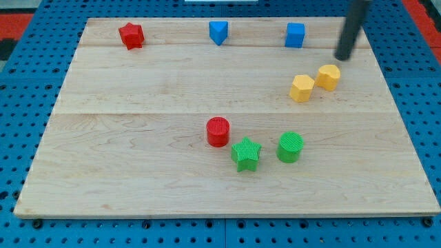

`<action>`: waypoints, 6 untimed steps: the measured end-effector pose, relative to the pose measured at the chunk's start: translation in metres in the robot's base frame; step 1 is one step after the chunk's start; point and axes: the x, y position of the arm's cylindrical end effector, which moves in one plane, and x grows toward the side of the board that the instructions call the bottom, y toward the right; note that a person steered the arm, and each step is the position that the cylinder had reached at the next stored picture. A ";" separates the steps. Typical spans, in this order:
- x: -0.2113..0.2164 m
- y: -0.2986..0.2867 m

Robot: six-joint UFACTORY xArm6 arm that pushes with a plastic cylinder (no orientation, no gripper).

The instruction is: Push the green star into the red circle

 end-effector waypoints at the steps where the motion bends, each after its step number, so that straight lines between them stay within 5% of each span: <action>1: 0.104 0.019; 3: 0.196 -0.102; 6: 0.182 -0.338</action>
